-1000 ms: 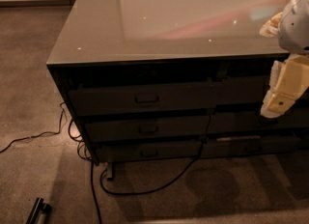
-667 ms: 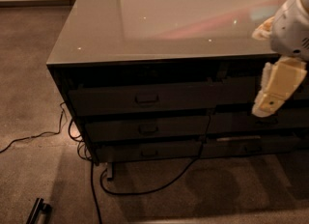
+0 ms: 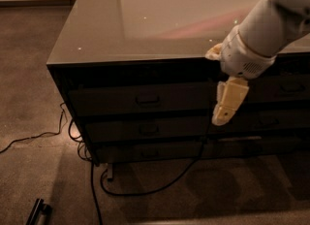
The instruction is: Open top drawer
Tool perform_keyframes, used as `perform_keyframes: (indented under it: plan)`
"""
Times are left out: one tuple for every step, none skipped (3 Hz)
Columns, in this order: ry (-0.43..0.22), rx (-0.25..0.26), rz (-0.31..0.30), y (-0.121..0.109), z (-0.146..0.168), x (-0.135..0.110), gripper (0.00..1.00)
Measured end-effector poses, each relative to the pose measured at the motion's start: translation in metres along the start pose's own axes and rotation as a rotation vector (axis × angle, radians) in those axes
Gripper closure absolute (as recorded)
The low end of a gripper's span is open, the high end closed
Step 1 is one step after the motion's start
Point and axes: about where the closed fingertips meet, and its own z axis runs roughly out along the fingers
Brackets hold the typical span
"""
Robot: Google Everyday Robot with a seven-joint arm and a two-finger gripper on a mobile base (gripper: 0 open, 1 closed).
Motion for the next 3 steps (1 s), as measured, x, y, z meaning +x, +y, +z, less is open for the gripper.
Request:
perform_keyframes:
  plan:
    - [0.018,-0.031,-0.058,-0.02,0.067,-0.012,0.0]
    - [0.093,-0.036,-0.056,-0.044,0.125,-0.011,0.0]
    - [0.106,-0.034,-0.057,-0.046,0.128,-0.011,0.0]
